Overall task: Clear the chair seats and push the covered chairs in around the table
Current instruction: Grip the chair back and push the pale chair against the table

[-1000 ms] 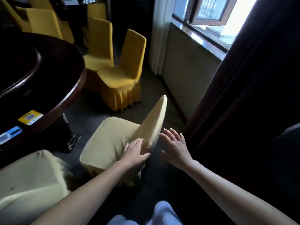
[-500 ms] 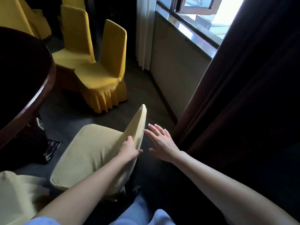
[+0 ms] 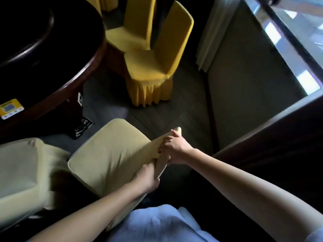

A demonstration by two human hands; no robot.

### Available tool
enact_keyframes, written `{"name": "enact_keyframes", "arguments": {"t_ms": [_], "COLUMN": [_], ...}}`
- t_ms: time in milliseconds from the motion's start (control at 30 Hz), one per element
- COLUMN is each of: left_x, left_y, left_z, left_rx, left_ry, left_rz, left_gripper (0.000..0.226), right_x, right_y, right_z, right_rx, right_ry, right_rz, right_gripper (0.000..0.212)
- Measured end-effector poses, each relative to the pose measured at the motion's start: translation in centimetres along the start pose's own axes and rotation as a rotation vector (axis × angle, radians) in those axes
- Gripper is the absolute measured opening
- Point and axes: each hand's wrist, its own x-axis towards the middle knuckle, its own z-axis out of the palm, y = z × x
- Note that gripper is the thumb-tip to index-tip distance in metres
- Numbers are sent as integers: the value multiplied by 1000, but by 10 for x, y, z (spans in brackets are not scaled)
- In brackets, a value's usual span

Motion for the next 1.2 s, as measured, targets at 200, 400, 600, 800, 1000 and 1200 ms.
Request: {"name": "enact_keyframes", "arguments": {"t_ms": [200,400,600,800,1000,1200], "left_x": [-7,-33,-59,-60,-63,-55], "left_y": [10,16,10,3,-16,-59], "left_z": [-2,4,0,3,-12,-48], "left_rx": [30,25,112,166,177,188], "left_ry": [65,157,168,221,218,239], "left_rz": [-88,-350,-577,-579,-510,-520], "left_gripper": [41,50,52,48,45,51], "right_x": [22,23,26,29,44,86], "right_y": [0,19,26,25,13,-12], "right_z": [-21,-8,-6,-12,-20,-33], "right_rx": [-253,-78,-67,-92,-113,-101], "right_ry": [-376,-215,-127,-154,-180,-150], "right_rz": [-201,-355,-484,-513,-542,-503], "right_gripper": [46,51,46,44,44,43]}}
